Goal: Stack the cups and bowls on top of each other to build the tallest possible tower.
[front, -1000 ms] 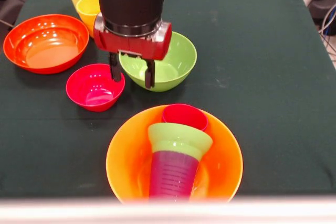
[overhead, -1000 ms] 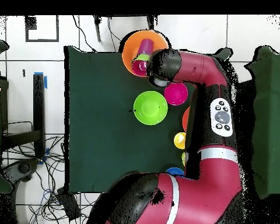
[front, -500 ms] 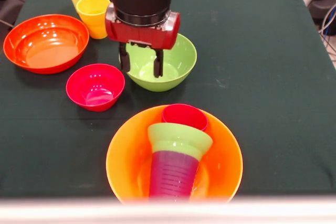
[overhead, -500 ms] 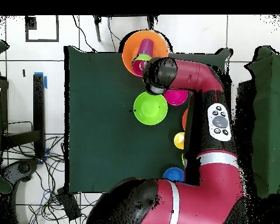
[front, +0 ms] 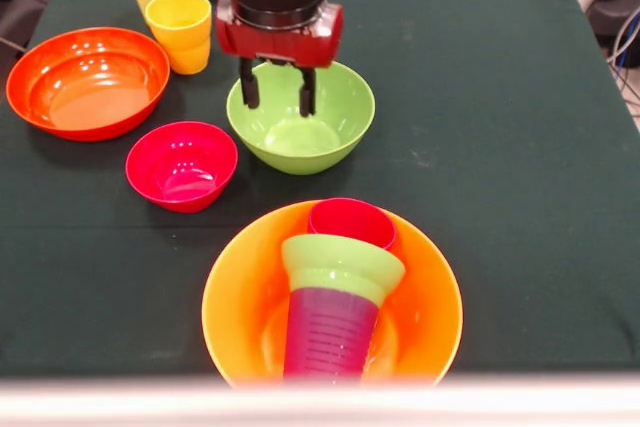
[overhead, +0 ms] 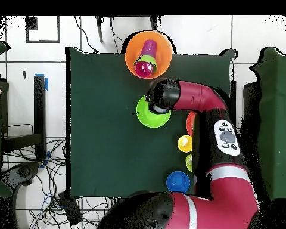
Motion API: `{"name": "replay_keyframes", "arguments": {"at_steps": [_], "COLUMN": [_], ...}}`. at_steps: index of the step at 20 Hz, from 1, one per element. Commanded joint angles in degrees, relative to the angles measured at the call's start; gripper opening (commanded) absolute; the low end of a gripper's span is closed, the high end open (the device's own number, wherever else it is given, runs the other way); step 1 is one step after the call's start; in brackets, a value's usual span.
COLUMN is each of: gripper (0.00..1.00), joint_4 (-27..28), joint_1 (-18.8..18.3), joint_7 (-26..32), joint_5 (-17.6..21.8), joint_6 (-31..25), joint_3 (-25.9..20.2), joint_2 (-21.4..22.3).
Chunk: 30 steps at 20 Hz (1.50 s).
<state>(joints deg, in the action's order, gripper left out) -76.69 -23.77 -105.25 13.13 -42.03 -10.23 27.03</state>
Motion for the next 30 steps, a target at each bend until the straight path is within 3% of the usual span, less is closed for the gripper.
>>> {"name": "replay_keyframes", "arguments": {"at_steps": [1, 8, 14, 21, 30], "gripper": [1.0, 1.0, 1.0, 1.0, 1.0], "joint_4": [-13.2, -19.4, -23.0, -21.2, -19.8], "joint_1": [-3.6, -5.9, -7.1, -5.7, -2.7], "joint_7": [2.3, 2.5, 0.5, -2.1, -4.1], "joint_5": [2.5, 4.2, 6.4, 8.1, 7.8], "joint_6": [5.7, 9.4, 17.1, 21.7, 22.9], "joint_3": [-2.8, -3.2, -2.8, -0.9, 2.2], "joint_2": [3.3, 5.6, 3.5, -0.5, -1.1]}}
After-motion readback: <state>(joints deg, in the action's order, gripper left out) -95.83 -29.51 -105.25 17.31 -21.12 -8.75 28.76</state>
